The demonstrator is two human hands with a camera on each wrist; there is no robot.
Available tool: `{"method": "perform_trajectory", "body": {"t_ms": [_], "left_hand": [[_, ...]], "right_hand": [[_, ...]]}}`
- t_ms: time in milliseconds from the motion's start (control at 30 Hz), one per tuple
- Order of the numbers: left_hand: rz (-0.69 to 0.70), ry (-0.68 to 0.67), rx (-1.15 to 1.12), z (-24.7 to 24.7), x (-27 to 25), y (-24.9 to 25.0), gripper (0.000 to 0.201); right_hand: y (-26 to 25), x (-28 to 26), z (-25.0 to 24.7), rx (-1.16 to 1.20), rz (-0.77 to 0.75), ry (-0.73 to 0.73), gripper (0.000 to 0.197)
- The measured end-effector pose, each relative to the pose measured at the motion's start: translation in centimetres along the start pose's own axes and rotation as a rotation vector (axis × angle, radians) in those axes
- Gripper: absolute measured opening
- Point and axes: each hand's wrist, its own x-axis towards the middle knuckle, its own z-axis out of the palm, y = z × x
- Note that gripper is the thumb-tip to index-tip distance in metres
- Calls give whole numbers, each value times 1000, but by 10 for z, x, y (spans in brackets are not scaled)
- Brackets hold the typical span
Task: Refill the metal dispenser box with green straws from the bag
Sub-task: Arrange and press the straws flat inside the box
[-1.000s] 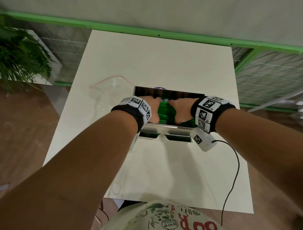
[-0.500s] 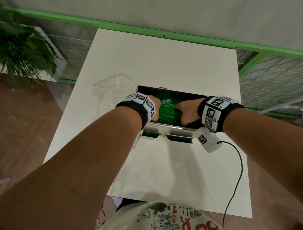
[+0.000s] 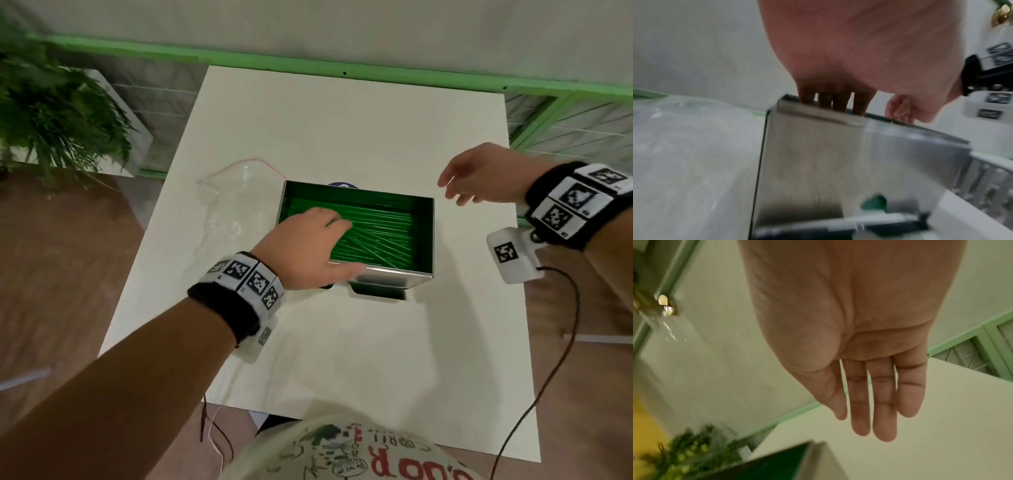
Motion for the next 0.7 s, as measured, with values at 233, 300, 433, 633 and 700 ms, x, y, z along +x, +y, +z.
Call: {"method": "perform_trajectory", "body": {"t_ms": [233,300,433,633,700], "left_hand": [[66,129,140,47,-21,17,43],[66,131,157,54,-30,21,35],[72,125,153,74,-51,27,35],[50,122,171,87,-63,33,36],[50,137,164,87,-62,33,34]], "right_hand": [[15,47,21,-261,-79,-68,12],[12,54,28,-246,-129,-80,14],[6,63,41,-227,-186,-198,24],[-1,69,56,-210,-196,-364,22],[-1,68,57,-169,-200,-364,18]]}}
